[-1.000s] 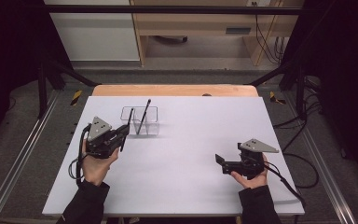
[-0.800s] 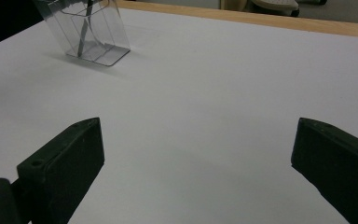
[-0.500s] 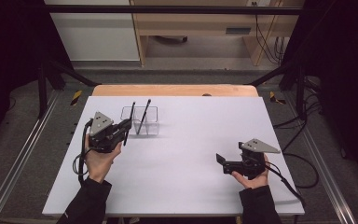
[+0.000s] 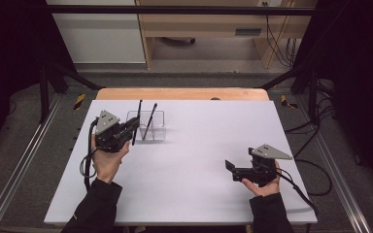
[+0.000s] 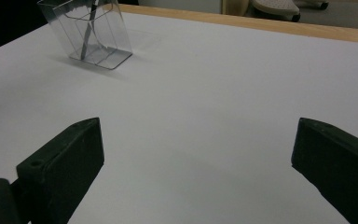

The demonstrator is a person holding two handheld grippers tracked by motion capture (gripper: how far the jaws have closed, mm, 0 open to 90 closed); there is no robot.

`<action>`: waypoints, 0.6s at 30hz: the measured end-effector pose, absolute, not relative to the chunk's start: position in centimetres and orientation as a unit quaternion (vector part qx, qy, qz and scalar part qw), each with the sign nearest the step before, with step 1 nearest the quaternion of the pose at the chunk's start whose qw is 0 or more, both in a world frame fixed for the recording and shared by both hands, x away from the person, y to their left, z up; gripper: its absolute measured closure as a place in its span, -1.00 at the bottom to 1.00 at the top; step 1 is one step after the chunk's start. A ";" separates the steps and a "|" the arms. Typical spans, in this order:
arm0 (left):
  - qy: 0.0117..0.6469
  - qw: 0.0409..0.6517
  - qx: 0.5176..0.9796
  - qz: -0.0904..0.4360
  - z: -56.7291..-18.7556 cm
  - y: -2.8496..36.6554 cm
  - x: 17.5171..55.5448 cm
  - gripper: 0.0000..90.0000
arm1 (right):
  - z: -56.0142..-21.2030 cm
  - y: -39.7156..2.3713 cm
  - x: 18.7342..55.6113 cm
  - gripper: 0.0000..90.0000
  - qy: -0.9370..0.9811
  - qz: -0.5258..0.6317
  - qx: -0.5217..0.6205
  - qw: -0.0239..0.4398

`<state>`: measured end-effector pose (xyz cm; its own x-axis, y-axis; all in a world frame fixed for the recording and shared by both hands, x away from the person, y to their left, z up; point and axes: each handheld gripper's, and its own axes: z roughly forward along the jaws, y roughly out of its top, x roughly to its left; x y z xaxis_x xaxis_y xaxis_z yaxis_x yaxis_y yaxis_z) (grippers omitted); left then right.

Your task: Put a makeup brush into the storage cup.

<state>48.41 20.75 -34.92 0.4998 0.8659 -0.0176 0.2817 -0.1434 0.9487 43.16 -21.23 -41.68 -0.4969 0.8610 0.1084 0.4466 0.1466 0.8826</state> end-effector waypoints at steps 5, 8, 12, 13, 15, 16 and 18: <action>0.408 0.506 0.701 0.293 -34.7 20.4 48.9 0.84 | -41.7 -21.2 43.2 -0.94 0.725 0.472 0.452 0.219; 0.406 0.506 0.701 0.295 -34.5 20.3 49.2 0.84 | -41.7 -21.2 43.2 -0.94 0.725 0.472 0.452 0.219; 0.408 0.505 0.701 0.295 -34.3 20.1 49.8 0.84 | -41.7 -21.2 43.2 -0.94 0.725 0.472 0.452 0.219; 0.408 0.505 0.701 0.295 -34.3 20.1 49.9 0.84 | -41.7 -21.2 43.2 -0.94 0.725 0.472 0.452 0.219; 0.409 0.506 0.700 0.295 -34.2 20.0 50.2 0.84 | -41.7 -21.2 43.2 -0.94 0.725 0.472 0.451 0.218; 0.410 0.507 0.699 0.294 -34.2 20.0 50.4 0.84 | -41.8 -21.2 43.2 -0.94 0.725 0.472 0.452 0.219; 0.412 0.507 0.698 0.294 -34.1 19.9 50.7 0.84 | -41.8 -21.1 43.2 -0.94 0.725 0.471 0.452 0.219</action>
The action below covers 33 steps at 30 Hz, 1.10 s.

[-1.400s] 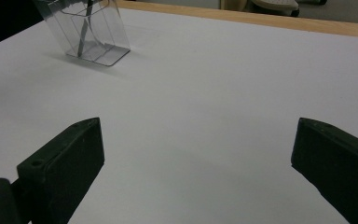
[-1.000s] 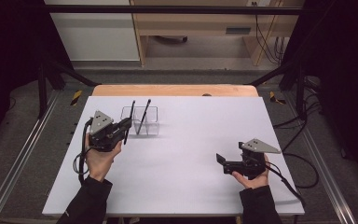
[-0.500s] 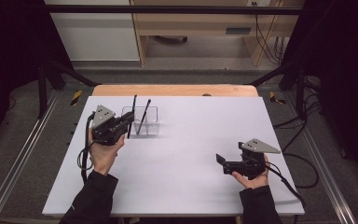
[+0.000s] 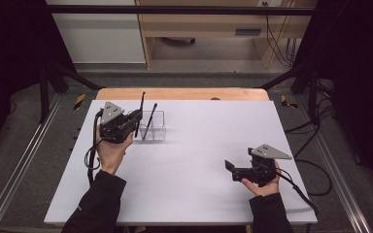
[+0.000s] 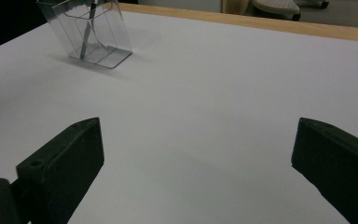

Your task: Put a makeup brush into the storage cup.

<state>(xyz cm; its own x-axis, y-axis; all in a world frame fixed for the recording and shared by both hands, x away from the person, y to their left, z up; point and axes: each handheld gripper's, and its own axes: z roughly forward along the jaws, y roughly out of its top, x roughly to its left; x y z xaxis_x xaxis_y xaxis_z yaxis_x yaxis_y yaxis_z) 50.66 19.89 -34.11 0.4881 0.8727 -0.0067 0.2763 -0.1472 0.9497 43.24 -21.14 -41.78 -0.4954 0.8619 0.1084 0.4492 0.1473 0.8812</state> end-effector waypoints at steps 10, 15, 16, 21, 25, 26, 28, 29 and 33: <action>0.410 0.505 0.699 0.297 -33.9 19.2 51.8 0.84 | -41.8 -21.1 43.2 -0.94 0.725 0.472 0.452 0.217; 0.411 0.504 0.698 0.298 -33.9 19.1 52.4 0.84 | -41.8 -21.1 43.3 -0.94 0.724 0.474 0.452 0.215; 0.411 0.503 0.699 0.298 -33.9 19.1 52.5 0.84 | -41.8 -21.1 43.3 -0.94 0.725 0.474 0.452 0.215; 0.413 0.503 0.698 0.298 -33.8 18.8 53.1 0.84 | -41.7 -21.2 43.3 -0.94 0.724 0.475 0.452 0.215; 0.412 0.503 0.698 0.301 -33.9 18.6 53.5 0.84 | -41.7 -21.2 43.3 -0.94 0.724 0.475 0.452 0.215; 0.412 0.503 0.697 0.301 -33.8 18.6 53.6 0.85 | -41.8 -21.2 43.3 -0.94 0.724 0.475 0.452 0.215; 0.413 0.505 0.696 0.301 -33.8 18.6 53.9 0.84 | -41.8 -21.2 43.3 -0.94 0.725 0.474 0.451 0.214; 0.414 0.506 0.694 0.301 -33.8 18.5 54.0 0.84 | -41.8 -21.2 43.3 -0.94 0.726 0.473 0.451 0.214; 0.415 0.507 0.694 0.299 -33.9 18.4 54.5 0.84 | -41.8 -21.2 43.3 -0.94 0.726 0.473 0.451 0.214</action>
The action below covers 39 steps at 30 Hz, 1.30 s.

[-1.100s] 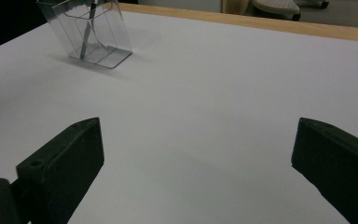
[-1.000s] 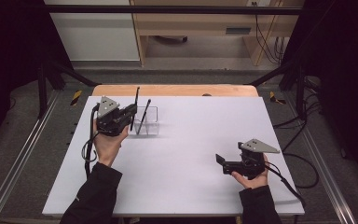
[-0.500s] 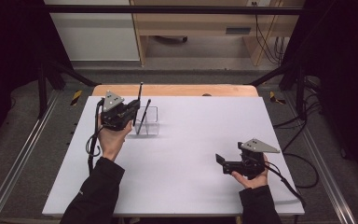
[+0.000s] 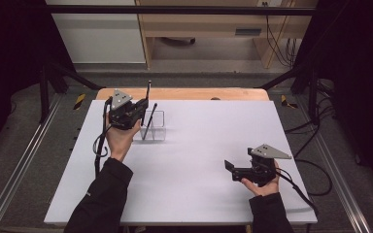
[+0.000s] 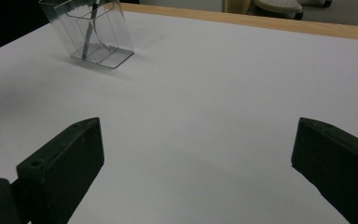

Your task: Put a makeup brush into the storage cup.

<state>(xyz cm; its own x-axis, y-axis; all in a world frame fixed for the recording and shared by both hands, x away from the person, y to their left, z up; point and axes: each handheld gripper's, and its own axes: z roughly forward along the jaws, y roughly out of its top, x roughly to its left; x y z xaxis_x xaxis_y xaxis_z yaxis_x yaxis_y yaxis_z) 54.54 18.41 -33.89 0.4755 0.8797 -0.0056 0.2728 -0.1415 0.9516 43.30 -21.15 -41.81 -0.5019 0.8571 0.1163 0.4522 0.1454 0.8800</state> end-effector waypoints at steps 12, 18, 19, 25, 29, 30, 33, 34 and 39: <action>0.421 0.507 0.690 0.299 -34.4 18.4 55.7 0.85 | -41.8 -21.1 43.3 -0.94 0.726 0.474 0.451 0.213; 0.421 0.508 0.688 0.301 -34.6 18.4 56.1 0.84 | -41.9 -21.1 43.3 -0.94 0.726 0.473 0.452 0.214; 0.422 0.509 0.688 0.300 -34.7 18.4 56.2 0.85 | -41.9 -21.1 43.3 -0.94 0.726 0.473 0.451 0.214; 0.427 0.504 0.689 0.299 -35.0 18.3 56.9 0.84 | -41.9 -21.1 43.4 -0.94 0.726 0.473 0.452 0.214; 0.430 0.502 0.689 0.297 -35.3 18.3 57.4 0.84 | -41.9 -21.1 43.4 -0.94 0.725 0.474 0.451 0.213; 0.429 0.502 0.689 0.298 -35.3 18.2 57.5 0.84 | -41.9 -21.1 43.4 -0.94 0.726 0.474 0.451 0.214; 0.430 0.500 0.690 0.299 -35.4 18.2 57.7 0.84 | -41.9 -21.1 43.4 -0.94 0.726 0.473 0.451 0.213; 0.431 0.499 0.690 0.299 -35.5 18.2 57.8 0.84 | -41.9 -21.1 43.4 -0.94 0.726 0.473 0.451 0.213; 0.429 0.499 0.689 0.303 -35.6 18.2 58.2 0.84 | -41.9 -21.0 43.4 -0.94 0.726 0.473 0.452 0.212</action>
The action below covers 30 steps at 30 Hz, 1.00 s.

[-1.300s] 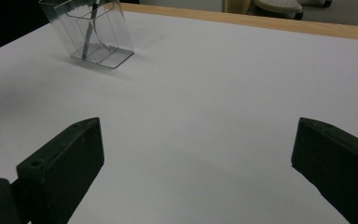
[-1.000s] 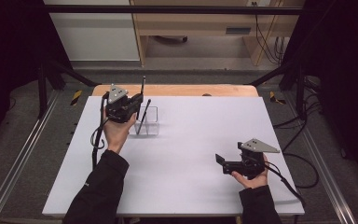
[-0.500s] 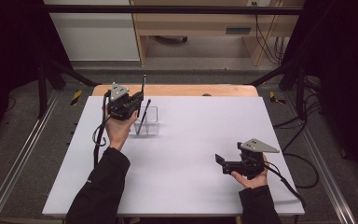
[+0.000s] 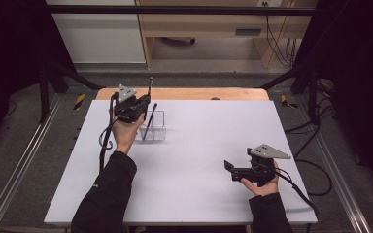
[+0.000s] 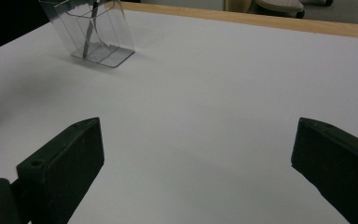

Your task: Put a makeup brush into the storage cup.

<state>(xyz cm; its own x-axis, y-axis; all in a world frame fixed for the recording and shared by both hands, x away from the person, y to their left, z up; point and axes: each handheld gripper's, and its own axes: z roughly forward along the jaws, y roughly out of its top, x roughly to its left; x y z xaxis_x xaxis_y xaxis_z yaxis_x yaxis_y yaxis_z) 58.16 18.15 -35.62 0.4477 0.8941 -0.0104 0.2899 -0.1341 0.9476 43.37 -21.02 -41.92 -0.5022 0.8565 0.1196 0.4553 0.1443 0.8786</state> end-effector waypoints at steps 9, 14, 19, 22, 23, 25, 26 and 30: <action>0.436 0.492 0.692 0.299 -36.4 18.1 58.9 0.85 | -41.9 -21.0 43.4 -0.94 0.726 0.473 0.452 0.212; 0.437 0.490 0.693 0.299 -36.7 18.0 59.1 0.84 | -41.9 -21.0 43.4 -0.94 0.726 0.474 0.452 0.212; 0.436 0.486 0.696 0.299 -37.0 17.9 59.3 0.84 | -42.0 -21.0 43.4 -0.94 0.729 0.472 0.450 0.210; 0.438 0.484 0.697 0.298 -37.3 17.9 59.5 0.84 | -42.0 -20.9 43.4 -0.94 0.729 0.471 0.450 0.210; 0.439 0.484 0.697 0.296 -37.3 18.0 59.5 0.84 | -42.0 -20.9 43.4 -0.94 0.728 0.472 0.450 0.210; 0.438 0.485 0.697 0.296 -37.5 18.0 59.5 0.84 | -42.0 -20.9 43.4 -0.94 0.728 0.473 0.451 0.210; 0.438 0.484 0.697 0.296 -37.5 18.0 59.5 0.84 | -42.0 -20.9 43.4 -0.94 0.729 0.472 0.450 0.210; 0.442 0.481 0.698 0.294 -37.9 18.1 59.5 0.84 | -42.1 -20.9 43.4 -0.94 0.728 0.472 0.451 0.209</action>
<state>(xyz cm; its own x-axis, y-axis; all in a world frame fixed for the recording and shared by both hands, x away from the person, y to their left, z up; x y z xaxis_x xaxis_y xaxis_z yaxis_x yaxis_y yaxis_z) 59.48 18.06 -37.87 0.4368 0.8994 -0.0148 0.3328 -0.1463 0.9316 43.42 -20.86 -42.08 -0.5066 0.8536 0.1213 0.4590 0.1479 0.8760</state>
